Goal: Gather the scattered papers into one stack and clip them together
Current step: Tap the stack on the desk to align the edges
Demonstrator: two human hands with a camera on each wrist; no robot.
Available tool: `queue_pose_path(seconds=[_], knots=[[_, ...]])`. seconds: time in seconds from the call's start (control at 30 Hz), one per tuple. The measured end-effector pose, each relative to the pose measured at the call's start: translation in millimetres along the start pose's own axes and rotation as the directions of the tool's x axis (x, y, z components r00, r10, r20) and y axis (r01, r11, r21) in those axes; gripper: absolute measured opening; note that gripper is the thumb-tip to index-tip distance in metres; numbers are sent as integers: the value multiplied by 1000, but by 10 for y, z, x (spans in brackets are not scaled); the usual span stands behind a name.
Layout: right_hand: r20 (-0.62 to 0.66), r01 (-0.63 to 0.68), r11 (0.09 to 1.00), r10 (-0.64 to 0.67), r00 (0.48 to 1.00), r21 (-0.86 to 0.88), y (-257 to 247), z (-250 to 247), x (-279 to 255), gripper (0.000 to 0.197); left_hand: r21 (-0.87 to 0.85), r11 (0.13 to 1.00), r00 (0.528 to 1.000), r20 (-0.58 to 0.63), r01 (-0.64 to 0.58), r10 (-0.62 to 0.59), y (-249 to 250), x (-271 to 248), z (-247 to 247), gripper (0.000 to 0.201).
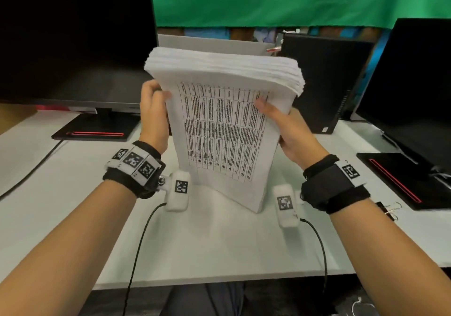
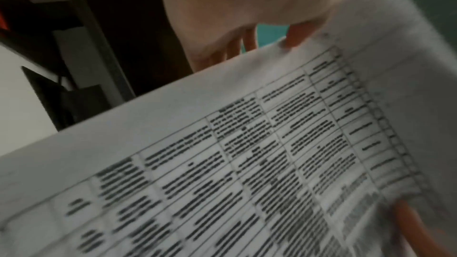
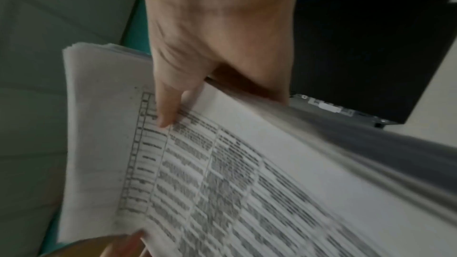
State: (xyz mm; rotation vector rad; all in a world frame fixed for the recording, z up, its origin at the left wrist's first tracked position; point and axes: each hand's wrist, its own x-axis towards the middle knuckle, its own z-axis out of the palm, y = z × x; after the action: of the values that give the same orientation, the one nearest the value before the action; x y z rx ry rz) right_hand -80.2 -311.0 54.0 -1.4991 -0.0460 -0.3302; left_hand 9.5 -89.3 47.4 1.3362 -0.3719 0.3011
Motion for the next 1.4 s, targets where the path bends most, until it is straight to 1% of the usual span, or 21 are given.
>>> queue_pose_path(seconds=[0.1, 0.2, 0.23, 0.3, 0.37, 0.43, 0.47, 0.53, 0.57, 0.67, 0.7, 0.73, 0.77, 0.8, 0.83, 0.9, 0.97, 1.03, 1.1, 1.2, 1.4], knots=[[-182, -56, 998, 63, 981, 43, 98, 67, 55, 29, 94, 995, 996, 75, -44, 37, 2, -101, 167, 12], [-374, 123, 985, -159, 914, -118, 2, 217, 135, 26, 194, 947, 965, 115, -255, 237, 185, -242, 505, 17], [-391, 176, 968, -233, 890, -177, -39, 253, 153, 32, 212, 918, 941, 114, -336, 319, 271, -264, 581, 12], [-356, 277, 942, -329, 875, -190, -95, 272, 175, 32, 187, 895, 911, 8, -406, 411, 380, -231, 625, 11], [-276, 306, 942, -334, 901, -140, -39, 176, 167, 33, 162, 909, 917, -42, -385, 396, 365, -172, 518, 18], [-184, 186, 974, -208, 961, -133, 109, 18, 125, 41, 152, 955, 967, 29, -253, 252, 189, -148, 347, 28], [-128, 102, 981, -124, 984, -164, 197, -45, 100, 44, 138, 981, 989, 85, -135, 124, 60, -138, 254, 35], [-78, 30, 964, -53, 996, -265, 324, -56, 73, 39, 142, 982, 977, 158, 124, -146, -80, -177, 163, 50], [-108, 53, 952, -90, 990, -302, 341, -11, 73, 32, 149, 966, 958, 165, 211, -235, -153, -187, 144, 53], [-266, 162, 935, -251, 931, -315, 299, 125, 120, 10, 171, 918, 920, 109, 357, -377, -442, -199, 42, 63], [-326, 174, 947, -259, 909, -269, 289, 148, 141, 9, 195, 873, 886, 40, 447, -462, -576, -237, -24, 72], [-401, 171, 968, -232, 886, -183, 290, 152, 164, 14, 185, 816, 831, -12, 548, -556, -689, -302, -87, 83], [-477, 175, 983, -180, 861, -54, 304, 138, 185, 21, 133, 753, 760, -2, 644, -650, -805, -377, -151, 89], [-529, 185, 977, -104, 842, 103, 323, 122, 188, 26, 48, 704, 701, 74, 708, -710, -899, -435, -182, 84], [-541, 199, 947, -32, 841, 253, 359, 102, 192, 27, -16, 690, 680, 191, 723, -708, -904, -499, -169, 71], [-458, 150, 900, 62, 887, 410, 431, 64, 152, 33, -117, 723, 715, 316, 681, -623, -860, -491, -153, 46], [-317, 64, 919, 68, 946, 389, 526, -58, 84, 41, -161, 794, 799, 281, 586, -532, -783, -383, -192, 39], [-246, 4, 939, 87, 965, 344, 594, -305, 11, 36, -113, 864, 862, 207, 491, -463, -683, -243, -299, 38], [-190, -102, 954, 159, 969, 282, 663, -584, -49, 31, -46, 907, 902, 141, 418, -408, -607, -141, -433, 38], [-57, -233, 972, 235, 970, 38, 717, -838, -124, 41, 23, 956, 949, 120, 292, -293, -481, -81, -526, 34], [-197, -168, 976, 139, 970, -139, 781, -836, -153, 44, 118, 979, 957, 221, 166, -189, -564, -126, -667, 34]])
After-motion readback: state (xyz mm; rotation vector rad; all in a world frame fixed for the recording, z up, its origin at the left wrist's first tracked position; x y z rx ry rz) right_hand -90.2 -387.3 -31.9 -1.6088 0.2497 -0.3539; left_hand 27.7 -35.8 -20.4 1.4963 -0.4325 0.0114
